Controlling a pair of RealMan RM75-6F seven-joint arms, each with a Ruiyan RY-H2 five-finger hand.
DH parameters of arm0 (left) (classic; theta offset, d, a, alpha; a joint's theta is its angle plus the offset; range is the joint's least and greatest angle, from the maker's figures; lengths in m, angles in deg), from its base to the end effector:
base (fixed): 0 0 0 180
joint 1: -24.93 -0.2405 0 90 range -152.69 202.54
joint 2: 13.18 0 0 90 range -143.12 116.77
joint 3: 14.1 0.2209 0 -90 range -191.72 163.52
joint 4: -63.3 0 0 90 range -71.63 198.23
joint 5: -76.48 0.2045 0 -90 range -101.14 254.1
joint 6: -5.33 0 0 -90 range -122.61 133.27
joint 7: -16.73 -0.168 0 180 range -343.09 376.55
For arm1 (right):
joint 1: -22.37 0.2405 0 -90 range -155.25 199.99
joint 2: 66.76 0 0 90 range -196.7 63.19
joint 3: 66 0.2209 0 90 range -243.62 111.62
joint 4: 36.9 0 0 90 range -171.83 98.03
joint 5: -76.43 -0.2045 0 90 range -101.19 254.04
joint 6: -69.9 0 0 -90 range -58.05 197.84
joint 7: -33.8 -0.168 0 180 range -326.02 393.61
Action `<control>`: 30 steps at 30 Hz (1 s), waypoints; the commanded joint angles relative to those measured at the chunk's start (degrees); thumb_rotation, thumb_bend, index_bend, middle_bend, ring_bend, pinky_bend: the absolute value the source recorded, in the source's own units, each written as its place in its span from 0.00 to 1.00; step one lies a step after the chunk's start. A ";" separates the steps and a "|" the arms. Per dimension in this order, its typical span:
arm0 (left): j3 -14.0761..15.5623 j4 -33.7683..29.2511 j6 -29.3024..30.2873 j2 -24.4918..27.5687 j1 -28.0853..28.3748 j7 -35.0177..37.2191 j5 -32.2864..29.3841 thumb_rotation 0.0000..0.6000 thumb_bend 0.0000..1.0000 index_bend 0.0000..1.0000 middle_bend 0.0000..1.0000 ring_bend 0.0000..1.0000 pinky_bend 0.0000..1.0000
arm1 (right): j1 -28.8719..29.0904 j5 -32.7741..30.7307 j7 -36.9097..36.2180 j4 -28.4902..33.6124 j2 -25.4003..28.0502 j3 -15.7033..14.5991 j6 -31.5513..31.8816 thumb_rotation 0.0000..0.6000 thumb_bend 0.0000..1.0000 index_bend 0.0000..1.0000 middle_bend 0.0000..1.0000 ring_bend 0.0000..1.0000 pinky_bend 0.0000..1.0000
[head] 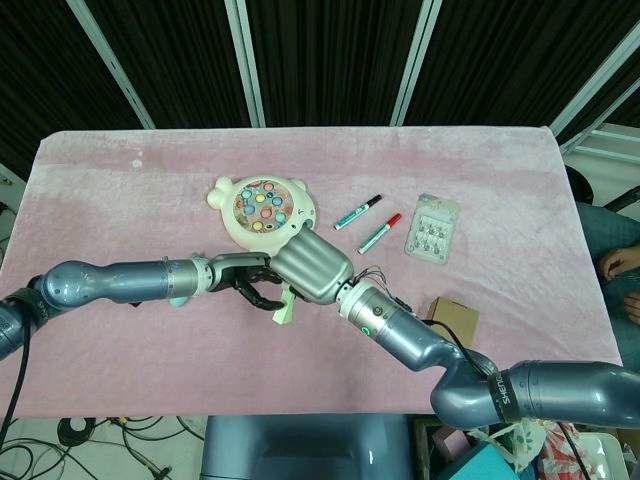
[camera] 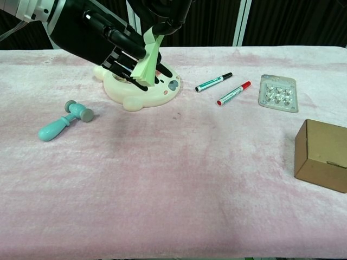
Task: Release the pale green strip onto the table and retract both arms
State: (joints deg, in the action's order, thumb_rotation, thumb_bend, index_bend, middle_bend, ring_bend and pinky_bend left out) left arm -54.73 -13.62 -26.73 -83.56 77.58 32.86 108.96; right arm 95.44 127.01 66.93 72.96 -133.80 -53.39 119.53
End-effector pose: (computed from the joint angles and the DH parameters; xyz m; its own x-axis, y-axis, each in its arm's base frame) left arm -0.0356 0.3677 0.0333 -0.2704 0.9380 0.2168 0.9252 0.1909 0.3280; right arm 0.0752 -0.3261 0.0452 0.6343 -0.0138 0.7730 -0.5147 -0.7536 0.4089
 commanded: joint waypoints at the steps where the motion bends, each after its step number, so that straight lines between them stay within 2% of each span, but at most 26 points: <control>1: 0.20 -0.02 0.29 -0.11 0.11 0.08 0.11 1.00 0.36 0.45 0.06 0.00 0.00 | -0.03 0.04 -0.02 0.02 0.04 -0.05 0.01 1.00 0.47 0.81 0.74 0.85 0.70; 12: 0.55 -0.33 0.57 -0.20 0.46 0.34 0.26 1.00 0.41 0.49 0.09 0.00 0.00 | -0.04 0.18 -0.13 0.14 0.08 -0.07 0.00 1.00 0.47 0.81 0.74 0.85 0.70; 18: 0.69 -0.27 0.85 -0.36 0.61 0.43 0.33 1.00 0.52 0.54 0.13 0.00 0.00 | 0.00 0.25 -0.09 0.01 0.02 -0.21 -0.11 1.00 0.47 0.82 0.74 0.85 0.70; 30: 1.29 -0.21 0.77 -0.17 0.89 0.63 0.70 1.00 0.54 0.56 0.14 0.00 0.00 | -0.80 2.27 -0.88 0.12 0.41 -0.03 0.79 1.00 0.50 0.96 0.75 0.85 0.70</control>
State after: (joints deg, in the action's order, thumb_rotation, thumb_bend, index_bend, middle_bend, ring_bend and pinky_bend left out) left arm -53.43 -13.84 -25.92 -83.74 78.49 33.53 109.68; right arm 94.79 129.06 66.19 73.05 -133.47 -53.44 120.17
